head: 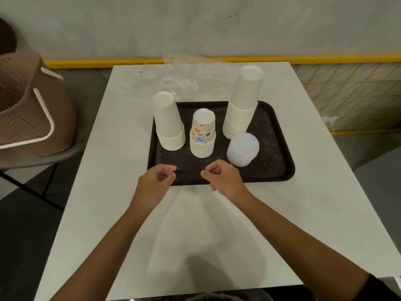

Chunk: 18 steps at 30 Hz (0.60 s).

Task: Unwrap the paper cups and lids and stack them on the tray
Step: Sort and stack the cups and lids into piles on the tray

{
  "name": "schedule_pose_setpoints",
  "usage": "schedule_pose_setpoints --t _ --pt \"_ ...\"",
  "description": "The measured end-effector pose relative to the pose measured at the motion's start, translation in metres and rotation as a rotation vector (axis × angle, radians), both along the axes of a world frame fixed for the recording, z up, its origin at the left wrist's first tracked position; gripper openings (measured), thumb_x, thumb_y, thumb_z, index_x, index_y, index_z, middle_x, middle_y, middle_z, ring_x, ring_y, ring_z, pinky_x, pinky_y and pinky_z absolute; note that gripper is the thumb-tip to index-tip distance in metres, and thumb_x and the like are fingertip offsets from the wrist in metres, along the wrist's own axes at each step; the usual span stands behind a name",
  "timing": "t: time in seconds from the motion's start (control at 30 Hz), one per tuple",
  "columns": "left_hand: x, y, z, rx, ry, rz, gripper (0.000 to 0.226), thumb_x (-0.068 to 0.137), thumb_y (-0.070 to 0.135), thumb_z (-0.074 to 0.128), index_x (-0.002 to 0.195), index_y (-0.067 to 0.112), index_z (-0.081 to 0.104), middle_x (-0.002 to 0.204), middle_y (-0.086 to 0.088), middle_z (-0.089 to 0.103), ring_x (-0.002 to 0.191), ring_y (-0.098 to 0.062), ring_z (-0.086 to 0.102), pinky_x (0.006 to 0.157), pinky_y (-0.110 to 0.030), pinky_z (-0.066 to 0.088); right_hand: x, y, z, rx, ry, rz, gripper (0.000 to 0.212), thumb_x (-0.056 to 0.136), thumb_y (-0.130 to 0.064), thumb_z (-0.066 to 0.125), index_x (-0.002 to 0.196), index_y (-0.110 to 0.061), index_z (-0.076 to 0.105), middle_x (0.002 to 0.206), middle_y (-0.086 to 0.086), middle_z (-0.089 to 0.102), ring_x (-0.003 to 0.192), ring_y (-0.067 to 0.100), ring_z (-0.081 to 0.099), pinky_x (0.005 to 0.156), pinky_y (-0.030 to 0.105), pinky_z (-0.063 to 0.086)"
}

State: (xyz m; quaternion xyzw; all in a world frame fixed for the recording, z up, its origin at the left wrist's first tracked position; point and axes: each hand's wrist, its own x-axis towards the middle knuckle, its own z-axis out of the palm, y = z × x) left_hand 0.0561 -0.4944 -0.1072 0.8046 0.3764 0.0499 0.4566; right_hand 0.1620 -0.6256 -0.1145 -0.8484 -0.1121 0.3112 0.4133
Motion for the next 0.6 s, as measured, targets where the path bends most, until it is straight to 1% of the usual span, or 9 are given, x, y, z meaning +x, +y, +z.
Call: schedule_pose_setpoints --t 0.07,0.2,0.27,0.3,0.37,0.43,0.47,0.53,0.6 --pt "-0.018 0.014 -0.001 0.035 -0.004 0.025 0.020 0.091 0.016 0.055 0.109 0.016 0.064 0.104 0.004 0.059 0.089 -0.010 0.055 0.074 -0.017 0.037 -0.018 0.016 -0.005 -0.007 0.032 0.064 0.014 0.087 -0.023 0.061 0.097 -0.014 0.057 0.091 0.003 0.059 0.083 0.015 0.058 0.078 0.026 0.050" --pt "-0.055 0.044 -0.013 0.069 0.052 0.101 0.022 0.090 0.017 0.057 0.111 0.018 0.063 0.108 0.002 0.055 0.094 -0.016 0.056 0.077 -0.024 0.040 -0.053 0.047 -0.018 -0.019 0.085 0.150 0.024 0.088 -0.022 0.061 0.109 -0.012 0.059 0.093 0.003 0.058 0.082 0.015 0.058 0.074 0.024 0.049" --pt "-0.069 0.058 -0.022 0.068 0.109 0.114 0.026 0.089 0.018 0.058 0.116 0.017 0.060 0.115 -0.004 0.054 0.092 -0.015 0.054 0.080 -0.025 0.041 -0.067 0.061 -0.025 -0.042 0.108 0.191 0.030 0.088 -0.023 0.061 0.114 -0.011 0.058 0.093 0.004 0.057 0.082 0.016 0.058 0.077 0.026 0.050" --pt "-0.075 0.063 -0.026 0.061 0.140 0.118 0.029 0.089 0.018 0.059 0.118 0.017 0.059 0.118 -0.006 0.053 0.092 -0.015 0.053 0.082 -0.025 0.041 -0.074 0.067 -0.029 -0.052 0.121 0.208 0.033 0.087 -0.024 0.062 0.117 -0.010 0.057 0.094 0.006 0.058 0.084 0.017 0.059 0.081 0.028 0.051" --pt "-0.085 0.072 -0.034 0.059 0.198 0.111 0.036 0.089 0.020 0.059 0.124 0.015 0.055 0.123 -0.010 0.051 0.091 -0.016 0.052 0.084 -0.025 0.040 -0.085 0.078 -0.037 -0.083 0.128 0.225 0.041 0.087 -0.026 0.062 0.124 -0.011 0.053 0.107 0.011 0.061 0.093 0.020 0.061 0.089 0.030 0.050" --pt "-0.091 0.078 -0.042 0.061 0.239 0.096 0.042 0.089 0.024 0.059 0.129 0.014 0.050 0.126 -0.011 0.049 0.094 -0.018 0.053 0.085 -0.025 0.040 -0.093 0.087 -0.042 -0.134 0.103 0.225 0.050 0.089 -0.029 0.060 0.133 -0.011 0.046 0.124 0.012 0.058 0.110 0.024 0.058 0.098 0.032 0.047" --pt "-0.092 0.079 -0.045 0.054 0.257 0.089 0.045 0.090 0.025 0.058 0.132 0.013 0.048 0.127 -0.012 0.048 0.098 -0.021 0.054 0.087 -0.027 0.041 -0.097 0.090 -0.043 -0.154 0.088 0.226 0.053 0.089 -0.030 0.058 0.136 -0.011 0.043 0.128 0.013 0.055 0.115 0.026 0.056 0.101 0.034 0.045" --pt "-0.091 0.080 -0.051 0.053 0.292 0.063 0.047 0.091 0.027 0.056 0.134 0.012 0.046 0.128 -0.013 0.046 0.108 -0.026 0.054 0.092 -0.031 0.042 -0.102 0.095 -0.045 -0.175 0.051 0.229 0.052 0.091 -0.029 0.056 0.136 -0.007 0.043 0.130 0.014 0.054 0.118 0.027 0.053 0.103 0.033 0.042" --pt "-0.088 0.079 -0.055 0.076 0.321 0.015 0.045 0.093 0.025 0.052 0.135 0.009 0.046 0.127 -0.014 0.046 0.112 -0.028 0.052 0.096 -0.032 0.040 -0.107 0.099 -0.045 -0.179 0.007 0.223 0.046 0.091 -0.026 0.055 0.131 -0.004 0.048 0.125 0.015 0.055 0.115 0.028 0.054 0.098 0.032 0.042"
